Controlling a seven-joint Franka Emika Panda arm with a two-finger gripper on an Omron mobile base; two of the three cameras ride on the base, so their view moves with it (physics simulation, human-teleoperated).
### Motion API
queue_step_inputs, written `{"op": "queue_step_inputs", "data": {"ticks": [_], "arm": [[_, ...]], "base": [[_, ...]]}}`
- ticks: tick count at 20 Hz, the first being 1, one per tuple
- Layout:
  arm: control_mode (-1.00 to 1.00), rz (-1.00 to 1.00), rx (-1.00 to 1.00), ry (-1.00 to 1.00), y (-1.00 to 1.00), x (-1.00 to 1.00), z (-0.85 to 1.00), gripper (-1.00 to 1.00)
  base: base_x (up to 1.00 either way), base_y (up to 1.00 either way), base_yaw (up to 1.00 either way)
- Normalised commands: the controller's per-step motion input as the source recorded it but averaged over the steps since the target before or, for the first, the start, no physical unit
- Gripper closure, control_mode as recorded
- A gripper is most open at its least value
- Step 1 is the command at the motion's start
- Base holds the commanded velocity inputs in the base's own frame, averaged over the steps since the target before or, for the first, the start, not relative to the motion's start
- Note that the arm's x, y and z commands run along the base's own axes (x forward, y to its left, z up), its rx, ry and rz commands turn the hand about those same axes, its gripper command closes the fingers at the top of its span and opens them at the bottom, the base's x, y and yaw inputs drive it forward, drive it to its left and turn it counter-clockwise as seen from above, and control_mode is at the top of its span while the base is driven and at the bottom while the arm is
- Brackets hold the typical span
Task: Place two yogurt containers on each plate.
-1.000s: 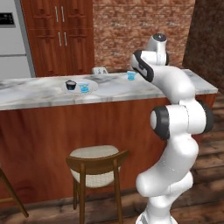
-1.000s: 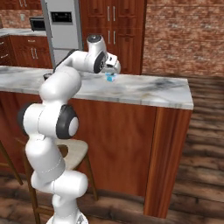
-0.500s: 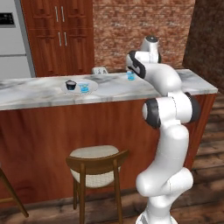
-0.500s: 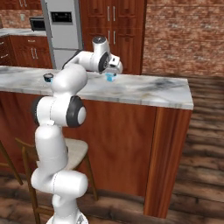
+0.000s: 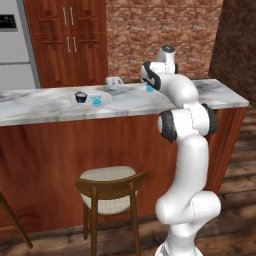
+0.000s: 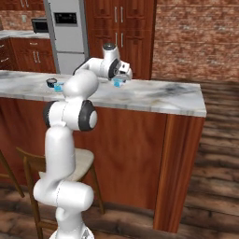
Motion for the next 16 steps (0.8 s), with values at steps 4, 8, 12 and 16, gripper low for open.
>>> {"op": "queue_step_inputs", "data": {"ticks": [4,8,12,16], "arm": [[-1.00,0.00,0.02,0.00,0.00,0.35,-0.02,-1.00],[-1.00,0.00,0.00,0.00,0.00,0.20,0.00,-1.00],[-1.00,0.00,0.00,0.00,0.00,0.08,0.00,-1.00],[-1.00,0.00,0.00,0.02,0.02,0.10,-0.06,-1.00]], "base": [[0.00,0.00,0.00],[0.00,0.00,0.00],[0.00,0.00,0.00],[0.00,0.00,0.00]]}}
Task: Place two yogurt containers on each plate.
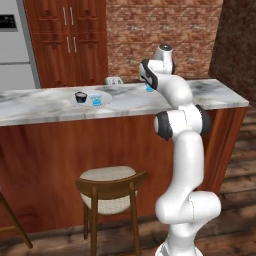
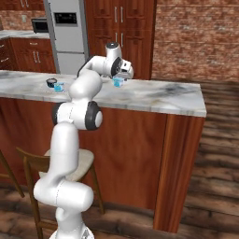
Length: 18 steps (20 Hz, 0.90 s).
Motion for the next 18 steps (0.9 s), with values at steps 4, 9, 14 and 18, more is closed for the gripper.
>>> {"op": "queue_step_inputs", "data": {"ticks": [4,9,14,18], "arm": [[-1.00,0.00,0.00,0.04,0.02,0.00,-0.12,-1.00],[-1.00,0.00,0.00,0.03,0.11,0.00,-0.17,-1.00],[-1.00,0.00,0.00,0.00,0.09,0.00,-0.08,-1.00],[-1.00,0.00,0.00,0.00,0.01,0.07,-0.06,-1.00]], "base": [[0.00,0.00,0.00],[0.00,0.00,0.00],[0.00,0.00,0.00],[0.00,0.00,0.00]]}}
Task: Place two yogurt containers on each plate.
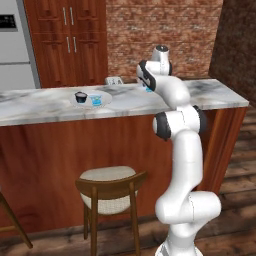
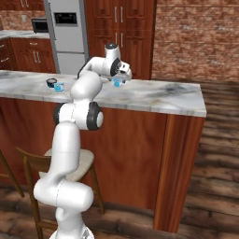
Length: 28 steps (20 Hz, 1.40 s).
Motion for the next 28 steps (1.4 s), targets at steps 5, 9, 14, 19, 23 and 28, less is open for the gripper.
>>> {"op": "queue_step_inputs", "data": {"ticks": [5,9,14,19,23,28], "arm": [[-1.00,0.00,0.00,0.00,0.01,0.13,-0.17,-1.00],[-1.00,0.00,0.00,0.00,0.00,0.16,-0.18,-1.00],[-1.00,0.00,0.00,-0.08,0.00,0.03,-0.01,-1.00],[-1.00,0.00,0.01,-0.12,0.00,0.01,0.00,-1.00],[-1.00,0.00,0.00,-0.03,0.00,0.00,-0.08,-1.00],[-1.00,0.00,0.00,0.00,0.00,0.00,-0.12,1.00]], "base": [[0.00,0.00,0.00],[0.00,0.00,0.00],[0.00,0.00,0.00],[0.00,0.00,0.00],[0.00,0.00,0.00],[0.00,0.00,0.00]]}}
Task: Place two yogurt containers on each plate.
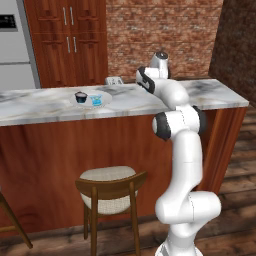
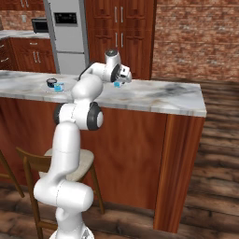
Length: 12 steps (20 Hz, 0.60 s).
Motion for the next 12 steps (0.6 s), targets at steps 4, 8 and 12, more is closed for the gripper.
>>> {"op": "queue_step_inputs", "data": {"ticks": [4,8,12], "arm": [[-1.00,0.00,0.00,0.01,0.00,-0.05,0.00,1.00],[-1.00,0.00,0.00,0.00,0.00,-0.43,0.00,1.00],[-1.00,0.00,0.00,0.00,-0.11,-0.74,0.00,1.00]], "base": [[0.00,0.00,0.00],[0.00,0.00,0.00],[0.00,0.00,0.00]]}}
